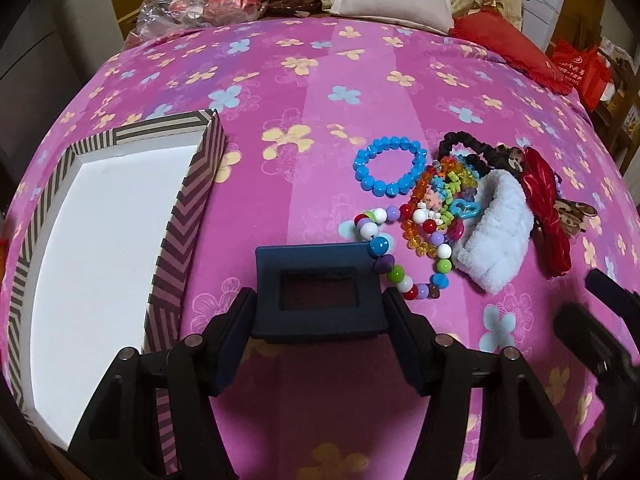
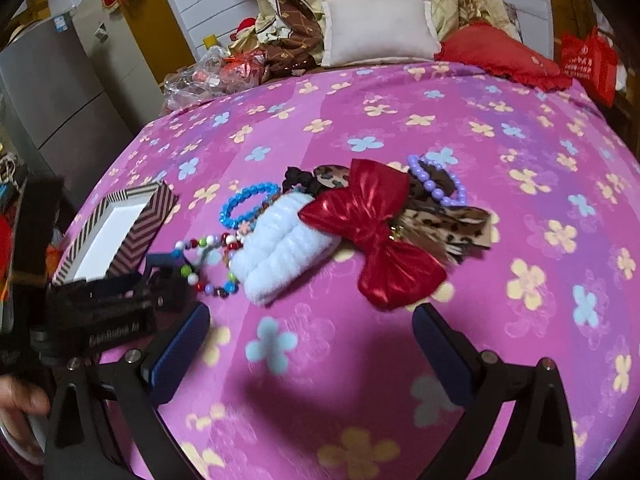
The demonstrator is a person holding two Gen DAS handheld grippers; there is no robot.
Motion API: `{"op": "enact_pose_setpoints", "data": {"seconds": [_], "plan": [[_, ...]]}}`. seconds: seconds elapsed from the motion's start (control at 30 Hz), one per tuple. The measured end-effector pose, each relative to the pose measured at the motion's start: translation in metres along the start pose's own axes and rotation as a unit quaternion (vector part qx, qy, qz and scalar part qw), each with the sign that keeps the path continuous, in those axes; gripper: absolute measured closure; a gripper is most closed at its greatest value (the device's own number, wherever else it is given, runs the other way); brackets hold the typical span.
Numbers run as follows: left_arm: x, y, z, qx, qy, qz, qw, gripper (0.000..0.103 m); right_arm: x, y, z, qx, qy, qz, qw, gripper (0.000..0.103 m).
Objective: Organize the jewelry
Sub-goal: 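Grasp the white fluffy scrunchie with the right gripper while the left gripper holds the blue clip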
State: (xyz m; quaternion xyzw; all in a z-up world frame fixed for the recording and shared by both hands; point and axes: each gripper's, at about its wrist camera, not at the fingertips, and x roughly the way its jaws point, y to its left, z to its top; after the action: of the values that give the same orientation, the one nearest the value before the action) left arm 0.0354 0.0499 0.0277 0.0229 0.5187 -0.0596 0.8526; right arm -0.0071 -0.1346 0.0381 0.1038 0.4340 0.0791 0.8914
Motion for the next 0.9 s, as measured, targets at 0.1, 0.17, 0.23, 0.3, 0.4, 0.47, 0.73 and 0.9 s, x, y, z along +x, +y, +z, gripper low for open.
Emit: {"op": "enact_pose_setpoints", "data": {"seconds": [0.1, 0.17, 0.23, 0.3, 0.4, 0.47, 0.73, 0.9], "plan": [[-0.002, 0.002, -0.003, 0.003, -0.002, -0.008, 1.0000, 0.053, 0.014, 0.001, 0.007, 0.016, 0.008, 0.010, 1.000, 0.003], [-0.003, 0.007, -0.004, -0.006, -0.002, -0.016, 0.9999, 0.053, 0.024, 0.001, 0.011, 0.025, 0.014, 0.014, 0.999, 0.008], [-0.005, 0.011, -0.005, -0.015, -0.001, -0.022, 0.9996, 0.053, 0.034, 0.000, 0.014, 0.037, 0.020, 0.020, 0.999, 0.012], [-0.007, 0.012, -0.007, -0.016, 0.001, -0.028, 0.9995, 0.053, 0.042, 0.000, 0.016, 0.045, 0.023, 0.027, 0.998, 0.017], [-0.010, 0.011, -0.011, -0.009, 0.003, -0.029, 0.9995, 0.053, 0.051, 0.000, 0.020, 0.053, 0.020, 0.037, 0.998, 0.026], [-0.012, 0.010, -0.015, -0.005, 0.005, -0.021, 0.9997, 0.053, 0.055, -0.001, 0.021, 0.055, 0.016, 0.042, 0.997, 0.039], [-0.027, 0.017, -0.033, -0.012, 0.028, -0.006, 0.9995, 0.053, 0.039, 0.008, 0.019, 0.021, 0.004, 0.050, 0.999, 0.084], [-0.055, 0.004, -0.041, 0.021, 0.004, 0.000, 0.9998, 0.053, 0.009, 0.017, 0.009, -0.004, -0.007, 0.058, 0.998, 0.088]]}}
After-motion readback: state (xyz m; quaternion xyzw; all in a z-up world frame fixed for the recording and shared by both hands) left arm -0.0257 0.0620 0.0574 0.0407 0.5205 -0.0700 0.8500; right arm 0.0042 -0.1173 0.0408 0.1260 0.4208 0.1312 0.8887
